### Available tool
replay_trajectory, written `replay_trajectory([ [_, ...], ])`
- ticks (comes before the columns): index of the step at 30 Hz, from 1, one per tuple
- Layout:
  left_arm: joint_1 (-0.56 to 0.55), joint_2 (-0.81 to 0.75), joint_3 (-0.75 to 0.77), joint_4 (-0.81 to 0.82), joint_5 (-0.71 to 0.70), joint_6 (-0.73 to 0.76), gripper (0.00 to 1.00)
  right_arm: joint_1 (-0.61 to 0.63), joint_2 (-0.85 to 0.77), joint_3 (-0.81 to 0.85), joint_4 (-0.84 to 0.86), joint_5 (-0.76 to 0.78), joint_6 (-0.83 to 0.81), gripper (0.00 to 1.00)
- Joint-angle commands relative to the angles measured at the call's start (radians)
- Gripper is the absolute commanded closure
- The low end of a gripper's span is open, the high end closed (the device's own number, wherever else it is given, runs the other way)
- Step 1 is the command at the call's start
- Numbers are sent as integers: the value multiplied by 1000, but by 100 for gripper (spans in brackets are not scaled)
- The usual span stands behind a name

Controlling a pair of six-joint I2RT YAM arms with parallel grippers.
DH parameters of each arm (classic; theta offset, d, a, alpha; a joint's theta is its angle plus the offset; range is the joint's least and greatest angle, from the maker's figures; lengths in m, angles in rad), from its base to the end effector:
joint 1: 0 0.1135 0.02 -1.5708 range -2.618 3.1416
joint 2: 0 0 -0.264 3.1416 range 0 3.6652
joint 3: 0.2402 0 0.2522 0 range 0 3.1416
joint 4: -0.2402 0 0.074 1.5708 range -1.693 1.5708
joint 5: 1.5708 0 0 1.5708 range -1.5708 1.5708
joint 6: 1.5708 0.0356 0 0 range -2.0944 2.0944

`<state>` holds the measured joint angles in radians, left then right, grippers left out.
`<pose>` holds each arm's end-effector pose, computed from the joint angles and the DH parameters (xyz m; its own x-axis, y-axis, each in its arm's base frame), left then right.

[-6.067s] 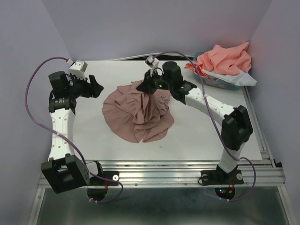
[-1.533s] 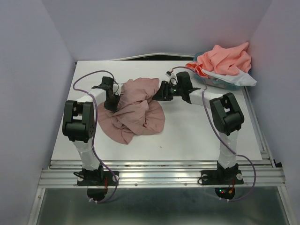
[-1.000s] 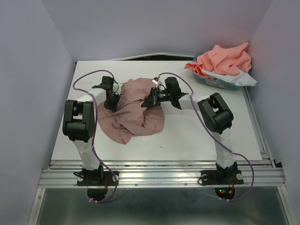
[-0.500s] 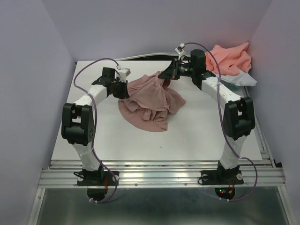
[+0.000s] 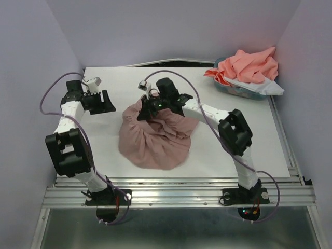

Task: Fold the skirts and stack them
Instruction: Flatten the skirt out

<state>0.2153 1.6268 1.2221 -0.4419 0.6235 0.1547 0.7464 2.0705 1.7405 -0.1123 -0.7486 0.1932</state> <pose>0.3481 0.0548 0.2587 -0.6915 -0.0232 -0.7220 0.3148 0.8899 -0.3300 0.3419 0.3492 0.2798 -0.4906 -0.2621 -0.8310 -0.8711 0.1738 0.4594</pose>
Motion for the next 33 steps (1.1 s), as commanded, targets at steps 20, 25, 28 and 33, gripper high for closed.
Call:
replay_trajectory([
  [20,-86,-237,4,-227,118,696,30,-116,-318,-132,-395,78,-429,8],
  [25,-214,-268,-47,-241,102,995,40,-116,-472,-465,-414,199,-650,35],
  [28,-283,-187,36,-291,70,1108,46,-116,-490,-579,-406,224,-684,47],
  [33,-318,-7,194,-391,27,1212,45,-116,-434,-622,-293,155,-569,51],
])
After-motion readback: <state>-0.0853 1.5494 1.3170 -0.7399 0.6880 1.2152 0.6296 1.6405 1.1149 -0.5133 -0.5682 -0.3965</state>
